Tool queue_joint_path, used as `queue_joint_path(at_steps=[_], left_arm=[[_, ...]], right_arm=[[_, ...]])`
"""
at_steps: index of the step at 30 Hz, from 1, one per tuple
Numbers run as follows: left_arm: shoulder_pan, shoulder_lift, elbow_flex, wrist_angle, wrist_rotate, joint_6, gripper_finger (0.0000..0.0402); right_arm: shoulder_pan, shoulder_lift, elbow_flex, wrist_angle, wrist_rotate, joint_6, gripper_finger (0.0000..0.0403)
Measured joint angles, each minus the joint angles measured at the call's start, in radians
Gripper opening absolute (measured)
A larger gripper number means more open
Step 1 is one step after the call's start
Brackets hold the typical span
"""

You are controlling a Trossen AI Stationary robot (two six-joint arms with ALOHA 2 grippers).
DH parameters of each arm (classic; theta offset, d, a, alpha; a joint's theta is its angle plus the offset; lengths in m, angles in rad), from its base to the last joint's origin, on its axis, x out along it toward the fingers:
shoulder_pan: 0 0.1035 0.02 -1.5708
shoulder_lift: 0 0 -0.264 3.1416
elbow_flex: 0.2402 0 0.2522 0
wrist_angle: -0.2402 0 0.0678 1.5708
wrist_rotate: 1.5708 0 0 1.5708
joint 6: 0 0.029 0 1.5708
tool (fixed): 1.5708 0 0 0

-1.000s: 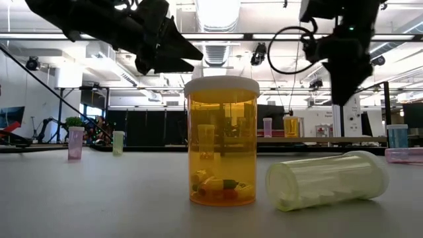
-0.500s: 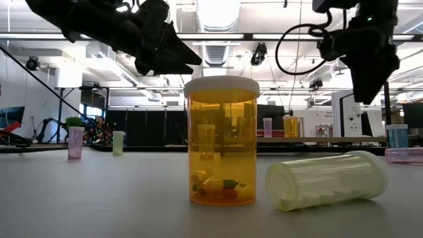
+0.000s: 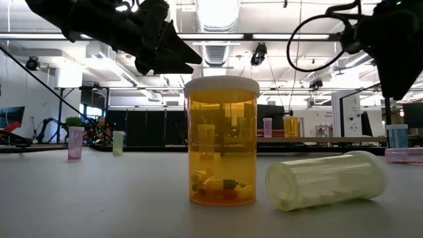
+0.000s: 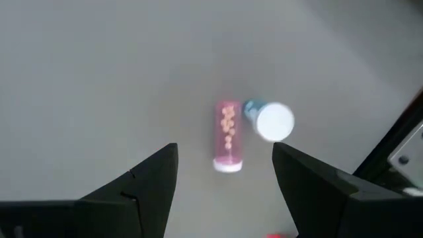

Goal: Pick and place medicine bottles onto shelf by color
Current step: Put the top blue pill bottle on the shelf aligned with the other blue pill bottle

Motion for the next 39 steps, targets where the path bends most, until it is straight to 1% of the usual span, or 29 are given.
queue_joint_path(at_steps=[6,10,15,18,30,35,39], left_arm=[[0.000,0.000,0.001,0.002,0.000,0.001,0.0295],[0.000,0.000,0.001,0.002,0.000,0.002,0.0295],[0.000,0.000,0.001,0.002,0.000,0.002,0.0295],[0.000,0.000,0.003,0.003,0.000,0.002,0.0295],[0.000,0.000,0.034,0.030,0.000,0.004,0.0295],[0.000,0.000,0.038,0.031,0.000,0.003,0.0295],[0.000,0.000,0.036,0.037,0.000,0.003,0.0295]], right_arm=[[0.071,0.000,0.000,0.000,0.001,0.102,0.0237],[0.101,0.000,0.000,-0.003,0.005,0.121,0.0237],[0.106,0.000,-0.002,-0.031,0.071,0.132,0.0237],[0.106,0.000,-0.017,-0.031,0.104,0.119,0.0237],[0.085,-0.001,-0.110,-0.046,0.122,0.042,0.0237],[0.060,-0.001,-0.135,-0.038,0.164,0.024,0.0237],[0.041,-0.001,-0.140,0.011,0.172,-0.018,0.0234]])
